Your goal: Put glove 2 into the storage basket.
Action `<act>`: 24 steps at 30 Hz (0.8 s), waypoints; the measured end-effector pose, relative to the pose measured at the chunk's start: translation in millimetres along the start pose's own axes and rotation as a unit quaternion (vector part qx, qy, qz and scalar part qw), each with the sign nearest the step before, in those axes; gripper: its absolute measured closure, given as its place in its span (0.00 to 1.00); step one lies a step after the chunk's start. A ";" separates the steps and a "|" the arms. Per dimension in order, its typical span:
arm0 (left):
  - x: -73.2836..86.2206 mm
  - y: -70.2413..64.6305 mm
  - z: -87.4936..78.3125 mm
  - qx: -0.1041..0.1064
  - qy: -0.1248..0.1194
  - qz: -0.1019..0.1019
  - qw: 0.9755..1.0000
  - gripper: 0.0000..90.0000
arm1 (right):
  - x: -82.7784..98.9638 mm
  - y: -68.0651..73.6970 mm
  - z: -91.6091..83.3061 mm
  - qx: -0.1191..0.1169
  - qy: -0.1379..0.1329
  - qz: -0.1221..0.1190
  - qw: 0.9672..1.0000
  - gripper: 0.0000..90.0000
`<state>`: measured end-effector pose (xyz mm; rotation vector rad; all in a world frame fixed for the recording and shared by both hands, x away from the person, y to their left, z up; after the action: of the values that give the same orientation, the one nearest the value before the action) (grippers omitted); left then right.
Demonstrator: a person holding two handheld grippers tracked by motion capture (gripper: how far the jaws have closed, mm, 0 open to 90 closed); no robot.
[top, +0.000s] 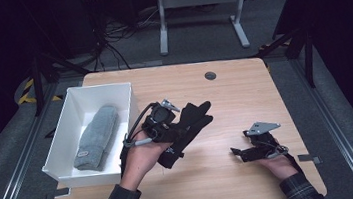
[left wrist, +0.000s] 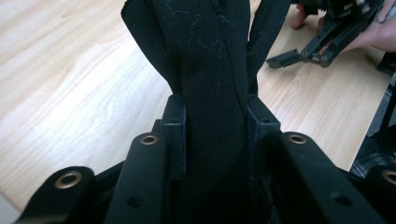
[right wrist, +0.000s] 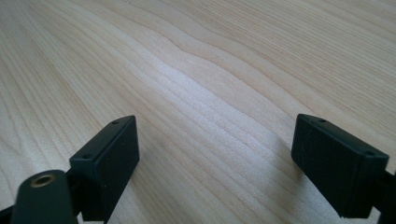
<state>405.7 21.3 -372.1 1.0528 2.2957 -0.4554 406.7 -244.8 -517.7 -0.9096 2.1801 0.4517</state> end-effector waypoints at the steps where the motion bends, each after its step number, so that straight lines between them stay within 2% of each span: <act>1: -0.7 1.4 -2.2 -0.001 -0.001 0.000 1.000 0.75 | 0.0 -0.1 0.1 0.000 0.000 -0.001 1.000 0.17; 12: -8.7 26.5 -39.1 -0.024 -0.021 -0.022 0.999 0.75 | -0.1 0.1 0.0 0.001 0.000 0.000 1.000 0.17; 16: -9.9 39.4 -53.6 -0.038 -0.030 -0.033 0.998 0.75 | -0.1 0.0 0.0 0.001 0.000 0.000 1.000 0.17; 24: -6.1 60.0 -72.0 -0.059 -0.036 -0.054 0.996 0.75 | -0.1 0.1 0.0 0.001 0.000 0.001 1.000 0.17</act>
<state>429.8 92.8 -316.2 0.8449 2.2925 -0.3892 406.6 -244.7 -517.6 -0.9061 2.1813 0.4494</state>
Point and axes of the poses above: each handheld gripper's, and its own axes: z roughly forward along the jaws, x roughly out of its underside, y roughly to its left, the point moved 7 cm from there along z, roughly forward along the jaws, and after that the axes turned 6 degrees about -x, right-handed, at the moved point
